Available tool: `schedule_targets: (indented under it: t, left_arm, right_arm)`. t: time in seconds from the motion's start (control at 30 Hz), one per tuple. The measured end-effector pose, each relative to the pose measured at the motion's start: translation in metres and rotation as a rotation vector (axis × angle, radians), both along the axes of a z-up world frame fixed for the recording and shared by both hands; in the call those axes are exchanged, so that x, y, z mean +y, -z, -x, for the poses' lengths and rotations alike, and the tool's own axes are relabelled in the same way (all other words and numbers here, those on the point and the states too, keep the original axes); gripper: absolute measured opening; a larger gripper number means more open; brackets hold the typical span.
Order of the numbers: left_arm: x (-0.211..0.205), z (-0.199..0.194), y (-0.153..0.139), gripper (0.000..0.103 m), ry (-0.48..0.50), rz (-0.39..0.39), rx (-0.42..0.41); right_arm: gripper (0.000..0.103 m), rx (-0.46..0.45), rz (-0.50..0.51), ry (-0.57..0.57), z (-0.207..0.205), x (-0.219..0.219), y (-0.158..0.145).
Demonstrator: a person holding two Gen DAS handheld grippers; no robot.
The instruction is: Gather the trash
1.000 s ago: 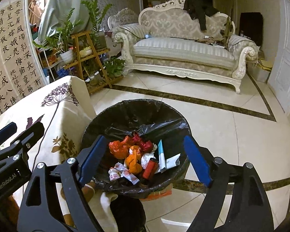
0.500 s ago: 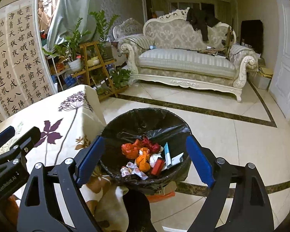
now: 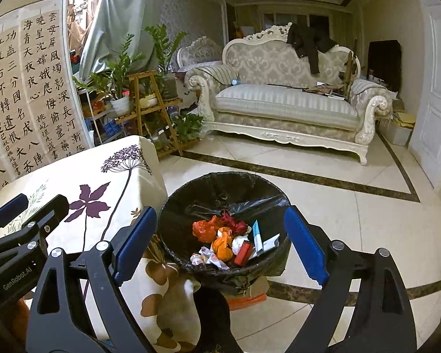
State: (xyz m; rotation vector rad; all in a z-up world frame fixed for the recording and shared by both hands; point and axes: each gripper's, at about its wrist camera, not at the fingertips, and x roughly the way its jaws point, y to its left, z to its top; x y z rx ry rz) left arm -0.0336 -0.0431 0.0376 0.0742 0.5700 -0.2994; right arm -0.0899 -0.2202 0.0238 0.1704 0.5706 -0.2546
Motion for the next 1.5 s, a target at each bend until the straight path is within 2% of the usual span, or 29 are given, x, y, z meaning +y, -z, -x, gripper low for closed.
schedule_targets:
  t: [1.5]
  left_arm:
    - [0.0026, 0.0007, 0.0036, 0.086, 0.0, 0.001, 0.015]
  right_arm:
    - [0.086, -0.002, 0.001, 0.002, -0.0001, -0.0005, -0.0003]
